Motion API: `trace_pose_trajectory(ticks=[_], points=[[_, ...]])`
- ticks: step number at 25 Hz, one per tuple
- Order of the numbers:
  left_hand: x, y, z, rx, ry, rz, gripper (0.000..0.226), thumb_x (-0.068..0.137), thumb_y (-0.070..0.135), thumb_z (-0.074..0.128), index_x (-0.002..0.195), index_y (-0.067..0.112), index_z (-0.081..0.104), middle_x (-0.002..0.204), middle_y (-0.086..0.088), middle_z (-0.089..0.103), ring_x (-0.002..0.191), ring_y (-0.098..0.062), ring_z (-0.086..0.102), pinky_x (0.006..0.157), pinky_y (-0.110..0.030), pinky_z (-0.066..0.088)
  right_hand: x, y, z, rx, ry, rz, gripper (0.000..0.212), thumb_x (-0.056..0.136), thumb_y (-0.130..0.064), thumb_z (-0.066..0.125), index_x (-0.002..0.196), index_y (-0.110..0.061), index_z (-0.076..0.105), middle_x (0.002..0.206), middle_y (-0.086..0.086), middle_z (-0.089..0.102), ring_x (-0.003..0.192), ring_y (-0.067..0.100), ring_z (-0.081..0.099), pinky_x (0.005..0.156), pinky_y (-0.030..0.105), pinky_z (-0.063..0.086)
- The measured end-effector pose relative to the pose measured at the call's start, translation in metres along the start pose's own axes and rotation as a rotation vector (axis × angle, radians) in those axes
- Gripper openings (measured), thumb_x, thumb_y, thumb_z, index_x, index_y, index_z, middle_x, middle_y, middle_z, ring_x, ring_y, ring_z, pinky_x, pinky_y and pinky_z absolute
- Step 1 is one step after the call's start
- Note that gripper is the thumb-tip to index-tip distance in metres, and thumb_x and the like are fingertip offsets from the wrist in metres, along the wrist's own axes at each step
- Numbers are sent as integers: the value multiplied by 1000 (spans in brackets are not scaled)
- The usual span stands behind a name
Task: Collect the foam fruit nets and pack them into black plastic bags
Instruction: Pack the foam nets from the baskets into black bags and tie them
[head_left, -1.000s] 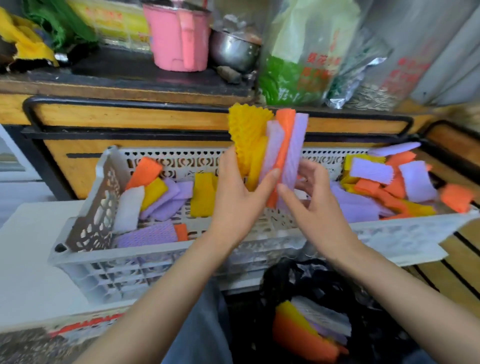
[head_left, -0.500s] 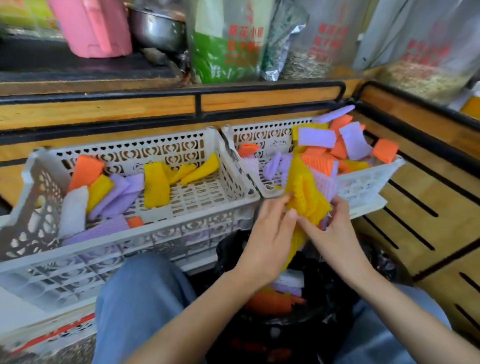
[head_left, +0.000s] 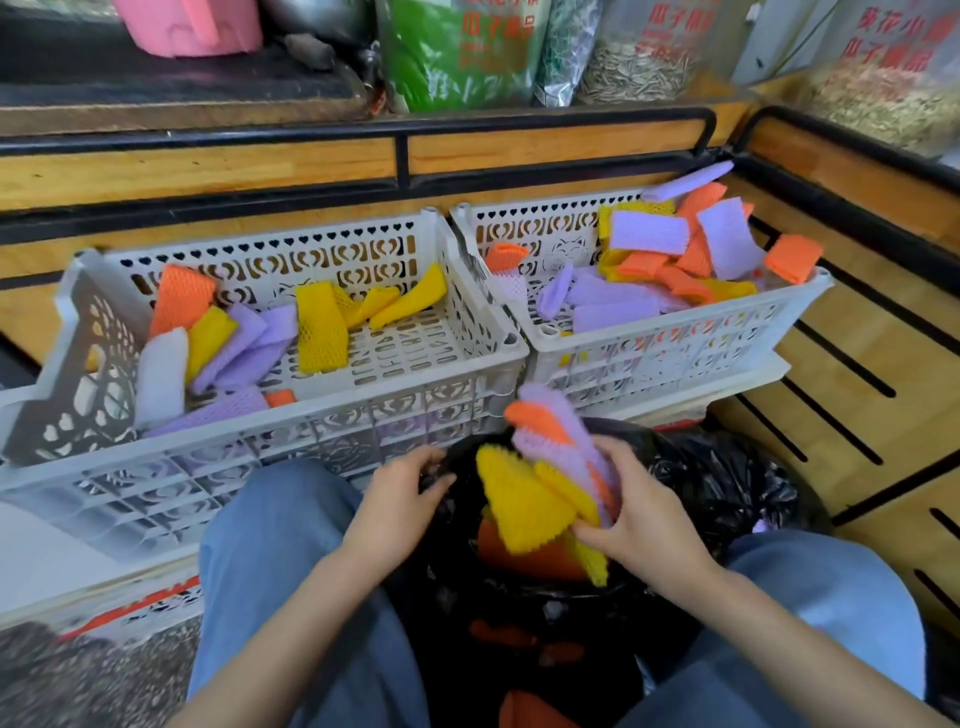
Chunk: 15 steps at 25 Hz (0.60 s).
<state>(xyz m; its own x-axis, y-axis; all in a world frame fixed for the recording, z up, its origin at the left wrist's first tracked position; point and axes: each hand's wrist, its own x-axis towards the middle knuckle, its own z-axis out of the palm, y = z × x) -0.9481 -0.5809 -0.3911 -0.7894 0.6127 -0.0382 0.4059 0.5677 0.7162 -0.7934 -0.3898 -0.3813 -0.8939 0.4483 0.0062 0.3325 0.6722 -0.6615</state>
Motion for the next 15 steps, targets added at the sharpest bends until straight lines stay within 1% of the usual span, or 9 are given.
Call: trace_pose_trajectory(ticks=[1,2,4,6,8,9,11,14,15], points=[[1,2,-2,-126,28,-22,3,90,11,61,89,13,63,75,6,63,74,-6,60,63,-12,37,0,6,2,-165,-89,-42,77,63,-33,75,130,-36,38,122,-15,57,105,9,58,77,20,39],[1,6,-5,-248,45,-66,12,91,7,59,80,12,61,66,8,61,61,-1,57,57,-9,37,3,15,2,-322,-149,-67,78,68,-34,73,136,-34,36,131,-15,51,114,9,54,81,20,38],[1,12,-9,-500,55,-149,20,94,7,54,75,7,60,58,4,61,48,1,55,51,-8,39,15,30,-4,-558,-177,-79,79,75,-40,70,142,-31,30,141,-12,43,124,12,48,92,24,38],[-1,19,-12,-627,72,-184,20,95,11,53,77,5,62,56,3,60,44,-3,55,49,-11,40,30,38,-13,-676,-87,-63,78,78,-39,70,144,-24,30,140,-2,44,123,21,48,93,30,42],[-2,26,-14,-734,74,-190,16,94,13,54,88,3,64,55,7,58,44,-7,55,49,-12,42,44,36,-15,-727,40,-65,78,78,-32,72,144,-16,33,133,8,47,117,29,50,87,35,46],[-3,28,-14,-782,82,-197,15,94,13,55,93,2,64,54,8,56,44,-8,55,49,-14,43,48,33,-11,-731,65,-74,80,77,-28,74,144,-12,33,130,11,49,114,31,51,86,37,47],[-2,29,-14,-839,115,-214,12,93,13,55,96,4,63,54,6,55,45,-9,53,50,-18,45,51,28,7,-707,19,-70,81,76,-26,74,143,-8,33,128,14,52,115,32,52,92,37,45],[0,22,-12,-793,167,-213,10,92,15,58,93,8,65,55,5,54,51,-10,52,63,-30,46,46,36,39,-724,-172,-99,62,83,-26,66,137,-13,37,134,8,48,127,23,44,101,30,35],[0,20,-12,-767,172,-212,11,92,17,59,93,8,65,55,7,54,52,-8,51,65,-31,45,44,41,45,-734,-239,-118,57,85,-25,63,136,-15,38,138,6,45,131,21,39,103,29,33]])
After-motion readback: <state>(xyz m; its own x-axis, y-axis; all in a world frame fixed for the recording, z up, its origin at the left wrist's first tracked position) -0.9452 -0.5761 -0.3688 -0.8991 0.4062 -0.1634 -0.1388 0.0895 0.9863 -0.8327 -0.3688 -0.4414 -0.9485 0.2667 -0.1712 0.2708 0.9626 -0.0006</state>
